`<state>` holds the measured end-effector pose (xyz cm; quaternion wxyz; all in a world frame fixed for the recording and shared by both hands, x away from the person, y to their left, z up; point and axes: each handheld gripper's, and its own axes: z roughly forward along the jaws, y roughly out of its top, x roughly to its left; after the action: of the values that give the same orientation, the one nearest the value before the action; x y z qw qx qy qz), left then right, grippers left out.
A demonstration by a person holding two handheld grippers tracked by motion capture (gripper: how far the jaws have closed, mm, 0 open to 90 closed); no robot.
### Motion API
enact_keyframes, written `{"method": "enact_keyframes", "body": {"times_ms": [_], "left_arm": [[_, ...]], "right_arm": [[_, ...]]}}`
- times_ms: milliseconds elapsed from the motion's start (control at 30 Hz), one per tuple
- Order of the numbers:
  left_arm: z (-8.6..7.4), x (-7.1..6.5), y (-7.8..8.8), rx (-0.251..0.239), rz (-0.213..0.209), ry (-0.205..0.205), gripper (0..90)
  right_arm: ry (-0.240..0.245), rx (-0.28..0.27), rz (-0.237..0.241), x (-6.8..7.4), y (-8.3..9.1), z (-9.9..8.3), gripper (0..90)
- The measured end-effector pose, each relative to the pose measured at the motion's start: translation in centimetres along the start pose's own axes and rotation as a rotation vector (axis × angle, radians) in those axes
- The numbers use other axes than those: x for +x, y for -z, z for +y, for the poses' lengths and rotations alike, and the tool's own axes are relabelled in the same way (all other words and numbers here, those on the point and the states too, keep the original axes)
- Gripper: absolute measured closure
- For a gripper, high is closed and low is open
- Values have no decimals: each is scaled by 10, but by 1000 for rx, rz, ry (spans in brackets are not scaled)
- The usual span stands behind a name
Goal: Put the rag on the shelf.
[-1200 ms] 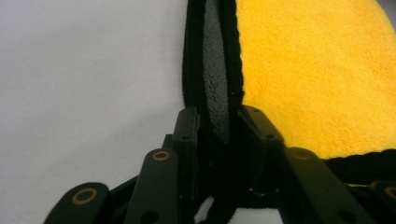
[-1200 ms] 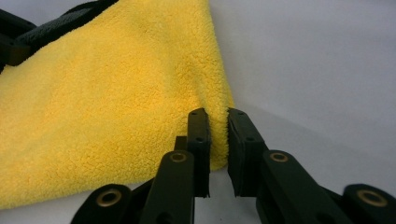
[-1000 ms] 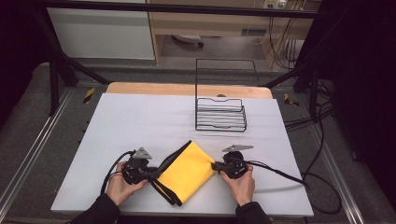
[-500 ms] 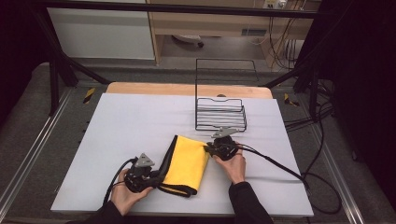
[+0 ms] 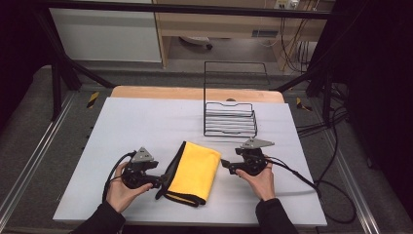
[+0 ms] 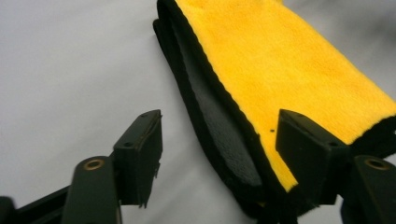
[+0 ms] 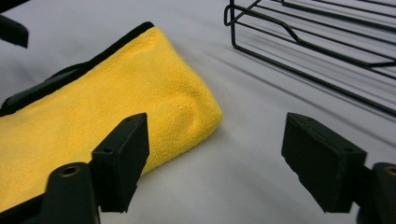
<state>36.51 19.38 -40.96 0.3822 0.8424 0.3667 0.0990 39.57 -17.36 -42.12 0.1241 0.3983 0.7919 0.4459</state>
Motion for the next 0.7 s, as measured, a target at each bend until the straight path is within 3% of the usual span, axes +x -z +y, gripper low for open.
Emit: {"method": "enact_keyframes", "body": {"times_ms": [67, 200, 467, 700], "left_arm": [[5, 3, -3, -2, -13, 8, 249], [20, 7, -10, -8, 1, -3, 167], [49, 17, -27, -35, -1, 34, 176], [67, 27, -48, -39, 41, 23, 204]], "right_arm": [[-13, 8, 11, -2, 4, -4, 155], [-31, 5, 29, -7, 13, -13, 91], [-51, -7, 31, -9, 24, -27, 49], [-60, -8, 39, -9, 23, -29, 27]]}}
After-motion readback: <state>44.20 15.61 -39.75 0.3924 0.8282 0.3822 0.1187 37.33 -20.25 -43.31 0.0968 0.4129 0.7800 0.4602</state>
